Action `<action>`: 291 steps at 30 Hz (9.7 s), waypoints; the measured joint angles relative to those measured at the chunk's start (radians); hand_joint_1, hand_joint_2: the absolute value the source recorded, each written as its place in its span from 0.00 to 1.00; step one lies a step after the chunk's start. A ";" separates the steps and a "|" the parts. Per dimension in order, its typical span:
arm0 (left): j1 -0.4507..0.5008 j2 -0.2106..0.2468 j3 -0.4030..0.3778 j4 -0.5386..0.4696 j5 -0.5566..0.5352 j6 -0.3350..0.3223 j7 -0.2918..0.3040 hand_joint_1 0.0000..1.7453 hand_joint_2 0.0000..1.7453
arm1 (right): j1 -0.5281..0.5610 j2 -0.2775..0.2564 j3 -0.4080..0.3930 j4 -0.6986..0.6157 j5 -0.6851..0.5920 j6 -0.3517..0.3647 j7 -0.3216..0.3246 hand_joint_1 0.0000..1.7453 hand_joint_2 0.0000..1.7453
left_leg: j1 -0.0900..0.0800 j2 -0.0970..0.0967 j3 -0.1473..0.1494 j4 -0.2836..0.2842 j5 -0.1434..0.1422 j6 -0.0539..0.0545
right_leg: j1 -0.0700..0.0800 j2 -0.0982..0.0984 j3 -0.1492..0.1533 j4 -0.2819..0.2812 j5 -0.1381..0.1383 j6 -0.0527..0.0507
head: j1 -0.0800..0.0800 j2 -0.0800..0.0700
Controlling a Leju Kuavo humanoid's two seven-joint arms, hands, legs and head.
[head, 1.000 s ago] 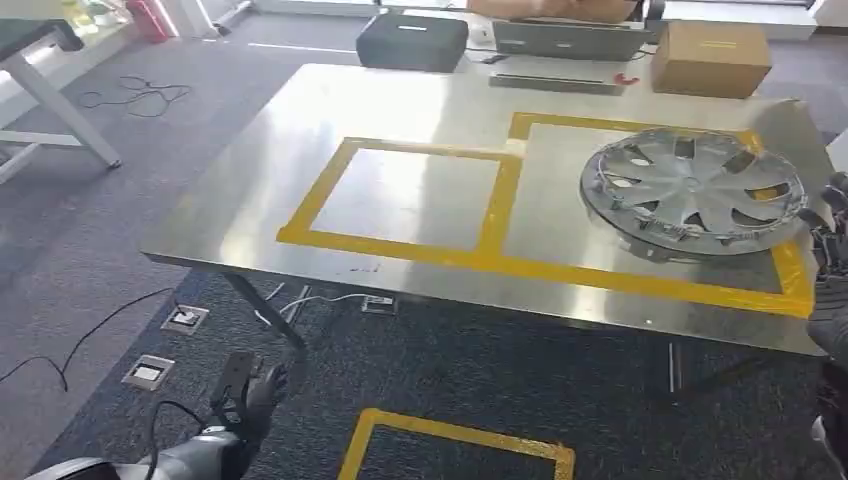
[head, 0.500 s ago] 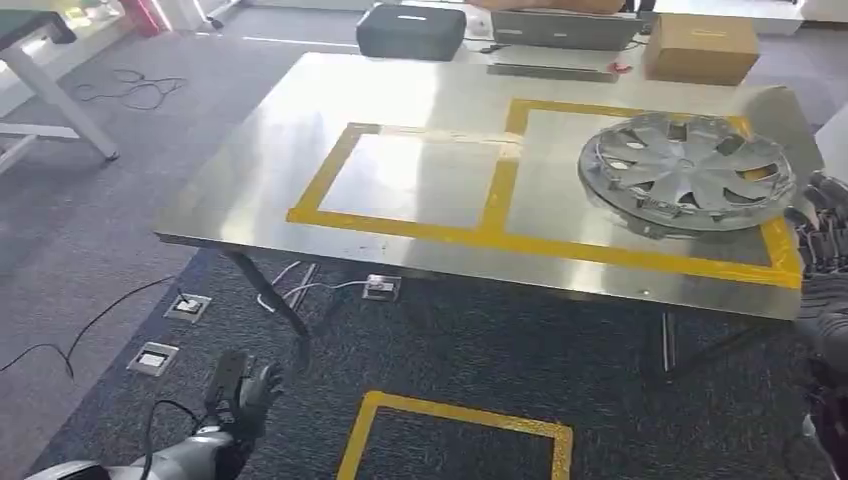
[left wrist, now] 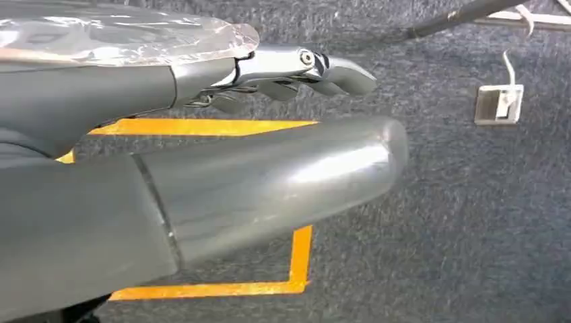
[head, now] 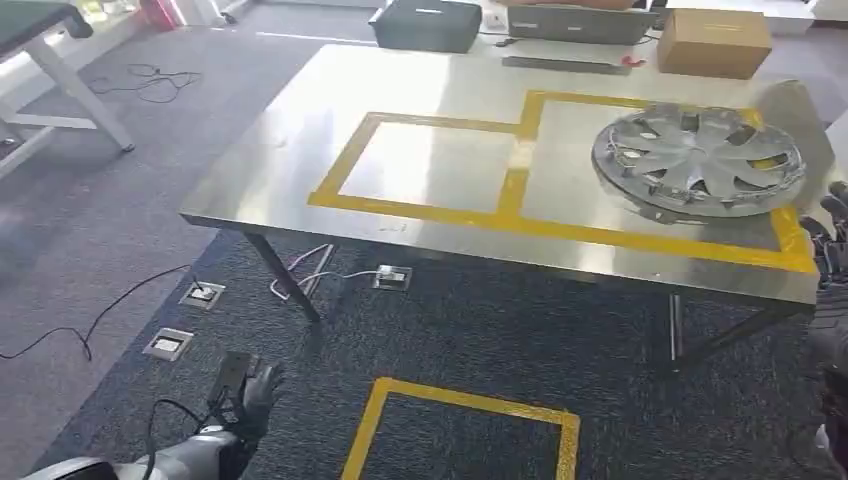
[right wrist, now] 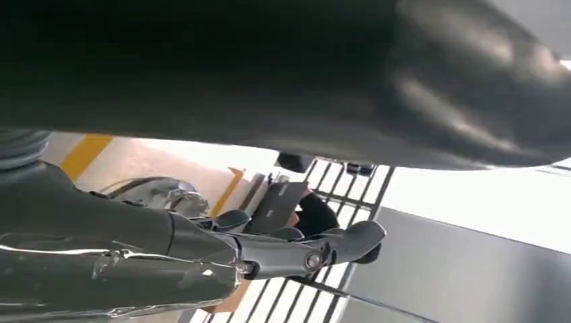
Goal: Take the parts from the cabinet and place them on the table.
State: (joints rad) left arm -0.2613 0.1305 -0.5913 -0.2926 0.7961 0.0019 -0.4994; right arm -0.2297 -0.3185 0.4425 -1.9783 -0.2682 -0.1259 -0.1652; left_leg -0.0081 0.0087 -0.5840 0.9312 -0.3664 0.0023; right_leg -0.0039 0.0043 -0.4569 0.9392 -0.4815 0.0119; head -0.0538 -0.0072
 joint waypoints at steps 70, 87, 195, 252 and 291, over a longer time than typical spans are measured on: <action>0.007 0.021 0.000 0.000 0.014 0.010 0.005 0.00 0.00 | -0.074 0.028 0.000 0.073 -0.031 -0.028 -0.026 0.00 0.00 | 0.021 -0.008 -0.092 0.319 -0.090 -0.034 | -0.005 -0.013 -0.119 -0.004 0.093 -0.030 | -0.014 0.000; 0.017 0.024 0.000 0.000 0.018 0.021 -0.010 0.00 0.00 | -0.062 0.029 0.001 0.079 -0.031 -0.037 -0.026 0.00 0.00 | 0.007 -0.002 0.075 -0.006 -0.069 0.029 | -0.013 -0.010 -0.092 0.088 0.053 0.011 | 0.004 0.000; 0.091 0.021 -0.001 -0.006 0.046 0.013 -0.030 0.00 0.00 | 0.044 0.048 0.067 0.074 0.036 -0.205 -0.081 0.00 0.00 | 0.012 -0.093 0.050 0.024 -0.075 0.011 | 0.004 0.095 -0.106 0.012 0.072 -0.030 | -0.007 0.000; 0.082 0.006 -0.015 -0.008 0.015 0.010 -0.015 0.00 0.00 | 0.131 0.049 0.038 -0.047 0.101 -0.145 -0.049 0.00 0.00 | 0.017 -0.003 -0.072 0.332 -0.233 -0.029 | -0.004 0.044 -0.099 0.012 0.061 -0.026 | -0.003 0.000; 0.061 0.003 -0.035 -0.013 0.013 0.015 0.003 0.00 0.00 | 0.075 0.060 0.037 -0.051 0.111 -0.244 -0.048 0.00 0.00 | 0.018 -0.082 0.038 0.017 -0.079 -0.012 | -0.002 0.114 -0.103 0.017 0.060 -0.010 | -0.002 0.000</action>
State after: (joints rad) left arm -0.2005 0.1331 -0.6260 -0.3059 0.8087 0.0172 -0.4959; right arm -0.1544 -0.2590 0.4799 -2.0291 -0.1568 -0.3697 -0.2132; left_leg 0.0099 -0.0728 -0.5456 0.9483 -0.4457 -0.0101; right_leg -0.0054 0.1185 -0.5603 0.9567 -0.4215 0.0017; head -0.0557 -0.0072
